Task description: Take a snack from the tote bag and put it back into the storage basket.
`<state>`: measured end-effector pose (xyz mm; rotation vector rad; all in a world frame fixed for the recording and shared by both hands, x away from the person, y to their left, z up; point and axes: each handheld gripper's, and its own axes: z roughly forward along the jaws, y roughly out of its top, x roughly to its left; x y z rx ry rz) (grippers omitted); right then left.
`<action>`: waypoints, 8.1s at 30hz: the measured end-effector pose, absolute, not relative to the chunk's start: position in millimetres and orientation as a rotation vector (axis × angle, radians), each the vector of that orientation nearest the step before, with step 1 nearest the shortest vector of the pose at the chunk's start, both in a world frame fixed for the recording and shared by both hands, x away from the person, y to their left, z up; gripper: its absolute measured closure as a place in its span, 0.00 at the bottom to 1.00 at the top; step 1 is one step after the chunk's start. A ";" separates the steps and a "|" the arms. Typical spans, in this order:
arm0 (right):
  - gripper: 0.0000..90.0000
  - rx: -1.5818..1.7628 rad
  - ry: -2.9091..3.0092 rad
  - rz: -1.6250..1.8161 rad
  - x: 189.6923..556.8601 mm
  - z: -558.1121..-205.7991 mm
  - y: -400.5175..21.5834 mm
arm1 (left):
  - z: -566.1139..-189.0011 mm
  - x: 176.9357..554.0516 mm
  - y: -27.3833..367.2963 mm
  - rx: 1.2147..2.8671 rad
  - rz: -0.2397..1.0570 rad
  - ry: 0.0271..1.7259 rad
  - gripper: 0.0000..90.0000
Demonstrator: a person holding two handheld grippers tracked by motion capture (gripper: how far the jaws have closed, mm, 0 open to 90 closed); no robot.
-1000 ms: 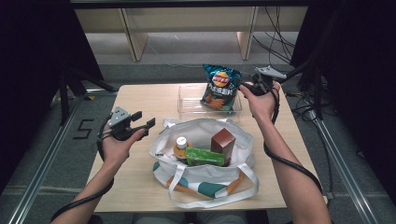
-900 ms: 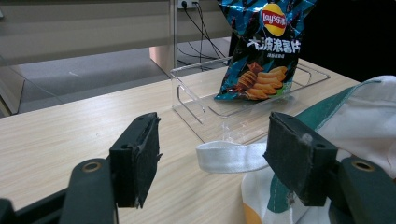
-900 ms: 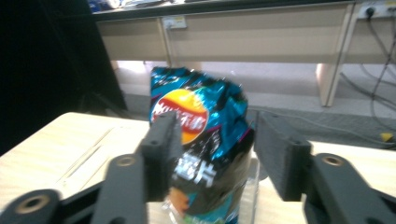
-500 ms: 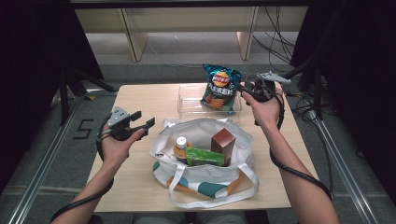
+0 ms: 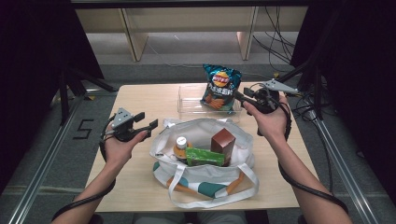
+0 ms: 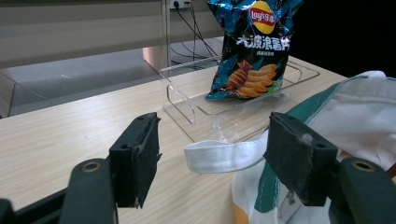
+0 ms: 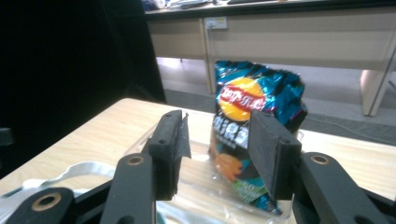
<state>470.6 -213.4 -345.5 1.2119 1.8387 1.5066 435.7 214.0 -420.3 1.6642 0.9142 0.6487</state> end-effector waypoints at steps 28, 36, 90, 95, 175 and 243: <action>0.61 1.146 1.868 1.501 432.2 -339.7 -220.1 | -417.7 435.7 216.4 1.646 0.650 0.910 0.37; 0.59 1.112 1.907 1.511 418.7 -343.5 -212.6 | -415.5 435.5 216.0 1.640 0.651 0.918 0.37; 0.37 0.998 2.076 1.517 367.7 -375.1 -169.9 | -410.6 430.4 217.1 1.608 0.657 0.930 0.37; 0.36 0.988 2.054 1.521 368.0 -378.4 -169.5 | -410.6 430.5 216.7 1.608 0.653 0.932 0.37; 0.43 0.926 1.959 1.538 362.4 -359.8 -175.2 | -412.5 433.5 220.7 1.600 0.662 0.959 0.37; 0.44 0.994 1.771 1.601 374.2 -301.3 -189.8 | -411.9 435.8 220.7 1.591 0.657 0.963 0.37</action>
